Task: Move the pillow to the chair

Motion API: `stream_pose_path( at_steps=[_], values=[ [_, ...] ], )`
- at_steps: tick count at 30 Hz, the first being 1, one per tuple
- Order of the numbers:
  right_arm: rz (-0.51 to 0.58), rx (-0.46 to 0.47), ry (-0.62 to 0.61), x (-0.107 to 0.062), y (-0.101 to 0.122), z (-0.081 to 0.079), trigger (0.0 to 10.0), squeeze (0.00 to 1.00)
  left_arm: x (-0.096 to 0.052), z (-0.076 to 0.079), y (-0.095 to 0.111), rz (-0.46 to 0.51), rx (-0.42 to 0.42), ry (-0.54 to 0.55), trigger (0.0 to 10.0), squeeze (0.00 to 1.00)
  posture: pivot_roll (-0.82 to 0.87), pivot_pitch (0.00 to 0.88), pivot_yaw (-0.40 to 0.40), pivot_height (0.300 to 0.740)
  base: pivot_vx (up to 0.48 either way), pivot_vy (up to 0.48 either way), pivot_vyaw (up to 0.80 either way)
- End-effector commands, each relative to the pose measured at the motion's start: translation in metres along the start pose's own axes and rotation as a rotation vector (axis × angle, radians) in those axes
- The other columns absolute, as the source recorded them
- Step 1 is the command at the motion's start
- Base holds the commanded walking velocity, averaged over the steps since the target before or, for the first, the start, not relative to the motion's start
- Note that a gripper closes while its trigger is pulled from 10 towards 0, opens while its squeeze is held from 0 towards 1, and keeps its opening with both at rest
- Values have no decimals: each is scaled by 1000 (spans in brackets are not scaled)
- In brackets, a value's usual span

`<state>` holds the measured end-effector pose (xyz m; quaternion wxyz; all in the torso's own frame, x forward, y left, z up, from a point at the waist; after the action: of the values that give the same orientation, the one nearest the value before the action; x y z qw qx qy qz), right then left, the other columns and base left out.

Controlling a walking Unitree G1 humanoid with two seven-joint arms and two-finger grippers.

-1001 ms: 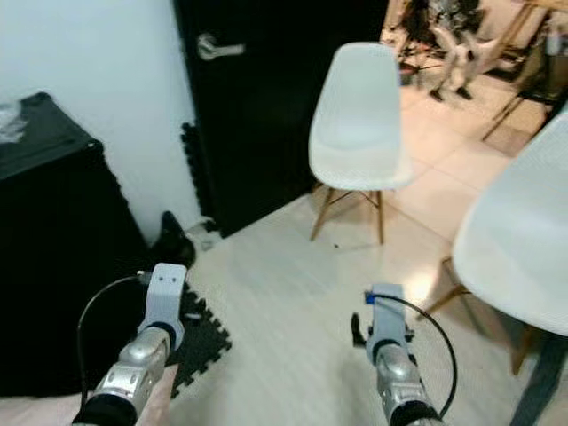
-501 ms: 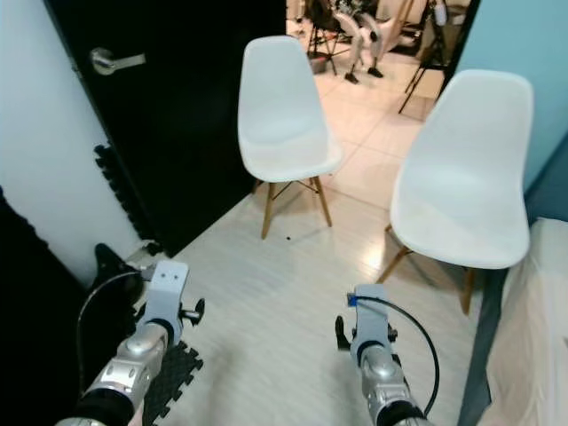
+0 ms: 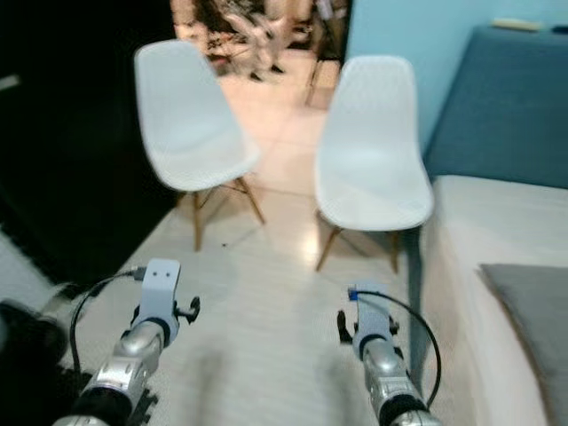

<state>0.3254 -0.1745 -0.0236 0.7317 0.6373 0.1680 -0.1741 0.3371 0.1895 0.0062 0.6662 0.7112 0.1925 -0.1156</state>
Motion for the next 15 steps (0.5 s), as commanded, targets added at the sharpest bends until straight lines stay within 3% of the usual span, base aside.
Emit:
stream_pose_path(
  at_steps=[1, 6, 10, 15],
  values=[
    [-6, -22, 20, 0, -2, -4, 10000, 0, -1, 3, -8, -24, 2, 1, 10000, 0, 105, 62, 2, 740, 0, 0, -800],
    [11, -30, 30, 1, 4, -2, 10000, 0, -1, 10, -2, 12, -66, -15, 10000, 0, 90, 49, -20, 740, 0, 0, -764],
    [9, -65, 75, 1, 4, -6, 10000, 0, -1, 13, 1, 26, -51, -9, 10000, 0, 95, 36, -47, 740, 0, 0, 0],
    [12, -88, 99, 2, 7, -10, 10000, 0, -2, 6, 4, 48, -121, 16, 10000, 0, 88, 31, -63, 740, 0, 0, 0]
  ],
)
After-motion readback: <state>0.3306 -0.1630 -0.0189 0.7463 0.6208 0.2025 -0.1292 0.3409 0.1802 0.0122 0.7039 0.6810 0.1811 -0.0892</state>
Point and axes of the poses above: a point about 5 cm out from each wrist's last joint towards the gripper, its own x axis pointing out of the wrist towards the gripper, its own y axis along the axis of the wrist's last joint, z = x × y, the point moved 4 cm from there along x, pointing out of the wrist towards the gripper, and after that the axes turned 3 degrees about -x, right-handed, at the moved point
